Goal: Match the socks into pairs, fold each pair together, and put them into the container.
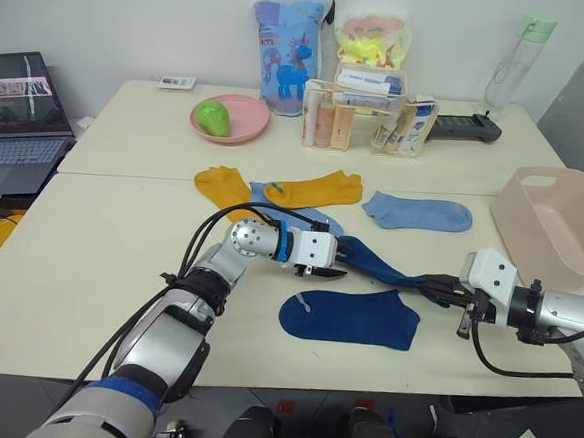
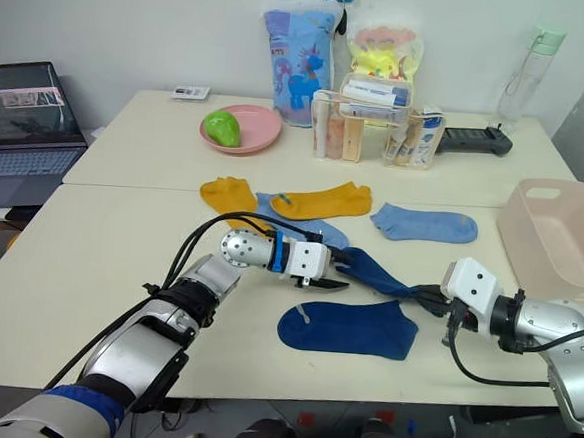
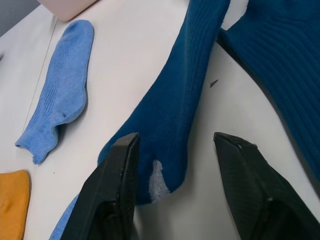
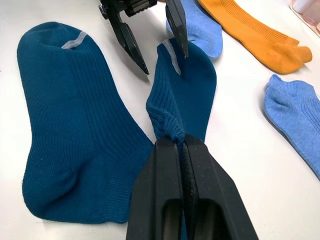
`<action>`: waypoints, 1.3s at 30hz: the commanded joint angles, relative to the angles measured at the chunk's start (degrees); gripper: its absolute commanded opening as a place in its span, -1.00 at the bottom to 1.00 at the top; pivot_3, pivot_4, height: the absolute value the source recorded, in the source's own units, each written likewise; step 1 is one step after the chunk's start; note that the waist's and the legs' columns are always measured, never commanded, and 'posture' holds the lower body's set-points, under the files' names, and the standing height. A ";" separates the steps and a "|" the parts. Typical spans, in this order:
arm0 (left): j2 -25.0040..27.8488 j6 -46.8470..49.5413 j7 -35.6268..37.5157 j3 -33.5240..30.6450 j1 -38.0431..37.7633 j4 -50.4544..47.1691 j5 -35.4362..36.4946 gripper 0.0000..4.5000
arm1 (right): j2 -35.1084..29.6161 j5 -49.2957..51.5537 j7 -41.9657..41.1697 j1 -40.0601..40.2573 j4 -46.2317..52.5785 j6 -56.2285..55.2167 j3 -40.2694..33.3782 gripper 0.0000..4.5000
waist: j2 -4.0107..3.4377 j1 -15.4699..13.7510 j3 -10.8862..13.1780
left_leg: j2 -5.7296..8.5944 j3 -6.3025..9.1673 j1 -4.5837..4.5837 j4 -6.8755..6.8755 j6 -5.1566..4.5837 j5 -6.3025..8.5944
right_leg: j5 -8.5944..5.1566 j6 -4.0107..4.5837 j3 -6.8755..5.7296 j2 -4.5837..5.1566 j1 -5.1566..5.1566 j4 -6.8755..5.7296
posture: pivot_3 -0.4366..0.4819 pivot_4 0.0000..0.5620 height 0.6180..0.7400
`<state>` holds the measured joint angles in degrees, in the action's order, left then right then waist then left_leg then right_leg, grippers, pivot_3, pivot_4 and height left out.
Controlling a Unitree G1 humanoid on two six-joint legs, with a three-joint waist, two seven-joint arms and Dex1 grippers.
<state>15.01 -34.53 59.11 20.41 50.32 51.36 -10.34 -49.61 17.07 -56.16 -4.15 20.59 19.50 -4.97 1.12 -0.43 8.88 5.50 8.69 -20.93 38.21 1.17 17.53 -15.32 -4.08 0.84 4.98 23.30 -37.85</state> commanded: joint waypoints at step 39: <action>31.57 63.45 19.23 -10.65 -28.68 -70.47 39.68 -0.97 | 0.91 25.14 5.41 3.02 20.58 25.83 -3.24 -1.00 | -0.06 0.53 0.00 | -0.09 0.25 0.02 -0.11 -0.01 0.01 | -0.01 0.02 0.01 0.07 -0.01 0.07 | -0.05 -0.47 1.00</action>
<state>45.43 26.76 78.28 10.67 22.04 -15.45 27.06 -48.36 39.09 -51.70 -0.99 38.45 43.69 -6.13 1.06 0.10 8.88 5.41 8.96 -20.92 38.10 1.16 17.54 -15.33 -4.06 0.83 5.05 23.29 -37.80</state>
